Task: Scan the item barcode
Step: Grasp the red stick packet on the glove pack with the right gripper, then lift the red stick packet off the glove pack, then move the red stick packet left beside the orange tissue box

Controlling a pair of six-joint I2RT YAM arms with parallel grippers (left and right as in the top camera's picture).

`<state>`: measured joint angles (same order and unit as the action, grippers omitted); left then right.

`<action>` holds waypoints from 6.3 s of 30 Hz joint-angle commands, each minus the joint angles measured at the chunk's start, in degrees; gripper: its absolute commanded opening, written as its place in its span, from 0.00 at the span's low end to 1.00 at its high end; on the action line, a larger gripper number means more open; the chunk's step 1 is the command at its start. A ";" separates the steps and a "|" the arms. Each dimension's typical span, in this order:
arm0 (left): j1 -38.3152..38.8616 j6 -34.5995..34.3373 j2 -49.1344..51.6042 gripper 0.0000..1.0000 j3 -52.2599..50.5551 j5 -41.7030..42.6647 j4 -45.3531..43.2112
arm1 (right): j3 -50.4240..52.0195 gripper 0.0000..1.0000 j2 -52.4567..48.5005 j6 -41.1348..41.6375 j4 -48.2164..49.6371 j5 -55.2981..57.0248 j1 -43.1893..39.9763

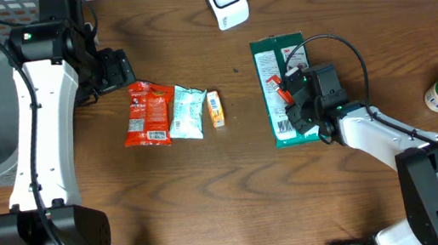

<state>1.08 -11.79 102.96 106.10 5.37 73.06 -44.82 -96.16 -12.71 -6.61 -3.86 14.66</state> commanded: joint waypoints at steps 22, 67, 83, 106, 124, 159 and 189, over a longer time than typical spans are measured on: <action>-0.13 0.09 0.13 0.89 -0.04 -0.94 0.13 | -17.29 0.81 5.25 -2.43 -28.92 -16.59 -3.10; -0.13 0.09 0.13 0.89 -0.04 -0.92 0.13 | -18.03 0.49 -9.31 -3.72 -21.92 -18.73 -9.03; -0.13 0.09 0.13 0.89 -0.04 -0.94 0.13 | -17.97 0.51 -9.51 -6.62 -22.58 -13.60 -7.06; -0.13 0.09 0.13 0.89 -0.04 -0.94 0.13 | -17.31 0.33 -12.39 -6.64 -21.86 -13.53 -7.06; -0.13 0.09 0.13 0.89 -0.04 -0.94 0.13 | -17.75 0.01 -3.45 -6.58 -22.23 -15.93 -7.04; -0.13 0.09 0.13 0.89 -0.04 -0.94 0.13 | -16.94 0.01 -5.53 37.53 -20.33 5.53 17.44; -0.13 0.09 0.13 0.89 -0.04 -0.92 0.13 | -23.67 0.29 -8.83 33.79 -26.91 3.61 16.90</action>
<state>1.08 -11.81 102.96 106.10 5.37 73.08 -68.93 -103.15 19.66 -33.45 -1.45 31.94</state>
